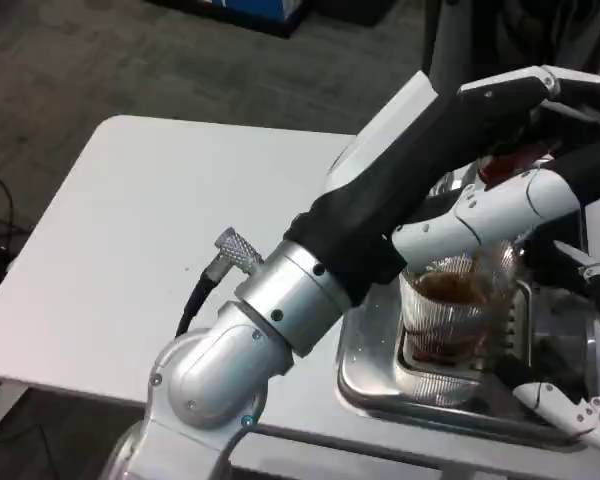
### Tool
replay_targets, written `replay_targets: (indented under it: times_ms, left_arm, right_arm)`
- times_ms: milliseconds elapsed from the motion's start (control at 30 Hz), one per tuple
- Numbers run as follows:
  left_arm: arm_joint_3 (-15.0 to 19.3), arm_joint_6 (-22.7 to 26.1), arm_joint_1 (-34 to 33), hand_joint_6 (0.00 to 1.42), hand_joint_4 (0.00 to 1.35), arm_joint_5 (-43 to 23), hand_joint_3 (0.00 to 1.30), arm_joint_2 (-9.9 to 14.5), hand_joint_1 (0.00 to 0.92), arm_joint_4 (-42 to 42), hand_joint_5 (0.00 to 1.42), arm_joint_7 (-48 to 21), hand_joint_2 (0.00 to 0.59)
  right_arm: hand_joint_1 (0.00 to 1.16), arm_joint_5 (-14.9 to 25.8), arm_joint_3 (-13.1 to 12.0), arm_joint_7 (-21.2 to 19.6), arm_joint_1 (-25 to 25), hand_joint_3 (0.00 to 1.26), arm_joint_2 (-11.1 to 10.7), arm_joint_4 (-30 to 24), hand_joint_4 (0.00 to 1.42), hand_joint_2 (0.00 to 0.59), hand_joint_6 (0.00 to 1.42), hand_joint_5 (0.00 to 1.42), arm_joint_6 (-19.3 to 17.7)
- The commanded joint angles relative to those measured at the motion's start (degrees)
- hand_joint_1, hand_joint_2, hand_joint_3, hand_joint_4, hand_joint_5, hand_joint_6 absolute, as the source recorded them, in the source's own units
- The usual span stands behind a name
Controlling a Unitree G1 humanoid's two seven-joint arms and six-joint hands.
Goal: Grasp the cup under the faucet to collect the drink, then remove the cup.
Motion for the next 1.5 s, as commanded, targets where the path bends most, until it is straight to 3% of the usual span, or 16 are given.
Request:
replay_targets:
  times_ms: [33, 400, 667, 833, 1500]
  left_arm:
    - [-1.08, 0.95, 2.36, 0.33, 0.46, 0.64, 0.42, 0.91, 0.097, 0.72, 0.45, -1.32, 0.067]
    - [-0.95, 0.48, 2.42, 0.32, 0.46, 0.57, 0.42, 1.03, 0.097, 1.32, 0.45, -1.37, 0.067]
    - [-0.94, 0.36, 2.50, 0.32, 0.46, 0.58, 0.42, 1.00, 0.097, 1.57, 0.45, -1.32, 0.067]
    - [-0.95, 0.28, 2.62, 0.32, 0.46, 0.64, 0.42, 1.08, 0.097, 1.60, 0.45, -1.32, 0.067]
    - [-0.67, 0.32, 3.22, 0.32, 0.46, 0.99, 0.42, 1.05, 0.097, 1.32, 0.45, -0.56, 0.067]
  right_arm:
    - [0.66, 0.57, -0.01, -1.21, -0.27, 0.20, 0.89, -0.88, 0.20, 0.222, 0.34, 0.22, 0.45]
    - [0.67, 3.38, 0.93, -1.78, -0.86, 0.16, 2.66, 2.30, 0.17, 0.216, 0.35, 0.19, 0.46]
    - [0.69, 6.91, 2.09, -3.28, -1.59, 0.15, 7.84, 5.77, 0.18, 0.205, 0.37, 0.21, 0.39]
    - [0.69, 7.13, 2.64, -4.45, -2.56, 0.15, 9.83, 7.80, 0.18, 0.207, 0.37, 0.21, 0.34]
    - [0.72, 5.30, 5.69, -5.58, -5.14, 0.13, 11.40, 6.50, 0.21, 0.200, 0.37, 0.25, 0.56]
